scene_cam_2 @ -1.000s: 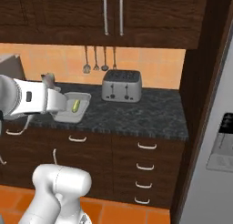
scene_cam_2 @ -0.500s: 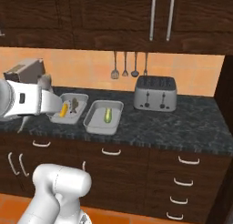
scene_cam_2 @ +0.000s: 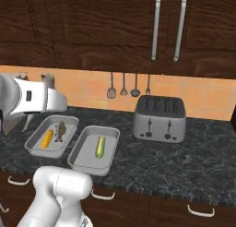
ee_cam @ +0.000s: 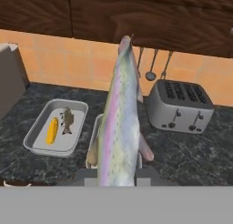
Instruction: Place one corn and one fish in each tupperware on the nearby counter, to pack two identical lunches.
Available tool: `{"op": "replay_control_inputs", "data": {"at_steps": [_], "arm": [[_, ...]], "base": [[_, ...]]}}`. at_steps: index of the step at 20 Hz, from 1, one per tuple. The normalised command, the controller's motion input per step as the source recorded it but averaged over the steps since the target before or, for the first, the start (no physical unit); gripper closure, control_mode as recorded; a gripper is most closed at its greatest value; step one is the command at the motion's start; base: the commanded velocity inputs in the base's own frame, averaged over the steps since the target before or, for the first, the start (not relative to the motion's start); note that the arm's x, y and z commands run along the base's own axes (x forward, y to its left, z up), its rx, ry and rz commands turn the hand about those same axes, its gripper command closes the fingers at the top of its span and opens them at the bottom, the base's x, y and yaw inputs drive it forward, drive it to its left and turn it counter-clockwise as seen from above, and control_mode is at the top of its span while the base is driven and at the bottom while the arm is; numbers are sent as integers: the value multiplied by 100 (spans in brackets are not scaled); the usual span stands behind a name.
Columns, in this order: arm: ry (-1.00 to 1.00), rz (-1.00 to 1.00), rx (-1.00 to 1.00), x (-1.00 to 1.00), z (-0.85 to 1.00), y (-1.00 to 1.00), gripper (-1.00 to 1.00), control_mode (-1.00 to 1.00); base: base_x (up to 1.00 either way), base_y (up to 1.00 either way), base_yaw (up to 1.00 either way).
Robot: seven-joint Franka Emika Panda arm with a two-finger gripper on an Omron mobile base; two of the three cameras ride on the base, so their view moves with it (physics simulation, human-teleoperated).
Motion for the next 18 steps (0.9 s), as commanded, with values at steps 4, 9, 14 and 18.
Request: {"op": "replay_control_inputs", "data": {"at_steps": [4, 9, 14, 18], "arm": [[0, 1, 1, 1, -39, -1, 100, -100], [5, 0, 0, 22, -84, 1, 100, -100], [19, 0, -1, 68, -92, 12, 100, -100], [13, 0, 0, 69, -77, 8, 100, -100]], "base": [[0, 0, 0], [0, 0, 0], [0, 0, 0], [0, 0, 0]]}}
